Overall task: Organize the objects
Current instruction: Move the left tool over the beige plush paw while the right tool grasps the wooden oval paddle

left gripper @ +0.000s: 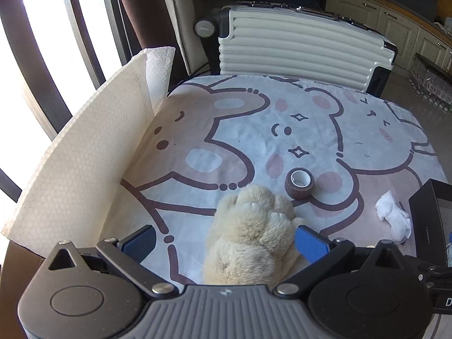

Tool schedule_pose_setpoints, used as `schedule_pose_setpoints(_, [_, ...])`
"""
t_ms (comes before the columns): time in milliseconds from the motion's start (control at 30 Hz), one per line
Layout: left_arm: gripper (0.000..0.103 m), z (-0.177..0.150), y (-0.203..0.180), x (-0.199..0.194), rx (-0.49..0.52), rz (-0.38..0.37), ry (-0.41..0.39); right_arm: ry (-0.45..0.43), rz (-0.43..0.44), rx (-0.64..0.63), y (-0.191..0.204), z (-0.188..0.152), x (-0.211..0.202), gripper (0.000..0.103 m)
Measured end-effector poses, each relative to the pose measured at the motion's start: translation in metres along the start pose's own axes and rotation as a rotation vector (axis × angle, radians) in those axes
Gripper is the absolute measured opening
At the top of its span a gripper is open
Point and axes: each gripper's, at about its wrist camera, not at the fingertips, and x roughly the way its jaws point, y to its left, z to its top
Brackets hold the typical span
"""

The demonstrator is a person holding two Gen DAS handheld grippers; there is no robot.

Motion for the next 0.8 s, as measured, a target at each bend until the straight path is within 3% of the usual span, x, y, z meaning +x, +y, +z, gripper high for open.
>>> schedule_pose_setpoints(167, [0.103,0.003,0.004,0.013,-0.002,0.01,0.023,0.077,0.072,0.0,0.007,0.002,0.02,0.079])
schedule_pose_setpoints(333, [0.103,0.005,0.007,0.025,-0.023,-0.015,0.041,0.149,0.085,-0.044,0.016,0.001,0.039,0.068])
schedule_pose_setpoints(533, [0.103,0.007,0.006,0.04,-0.023,-0.054,0.056,0.215,0.075,-0.069,0.015,-0.002,0.058,0.045])
schedule_pose_setpoints(633, [0.103,0.007,0.006,0.047,-0.027,-0.087,0.064,0.233,0.065,-0.075,0.013,-0.003,0.065,0.026])
schedule_pose_setpoints(800, [0.103,0.009,0.005,0.058,-0.032,-0.13,0.074,0.213,0.084,-0.04,0.008,0.005,0.066,0.025])
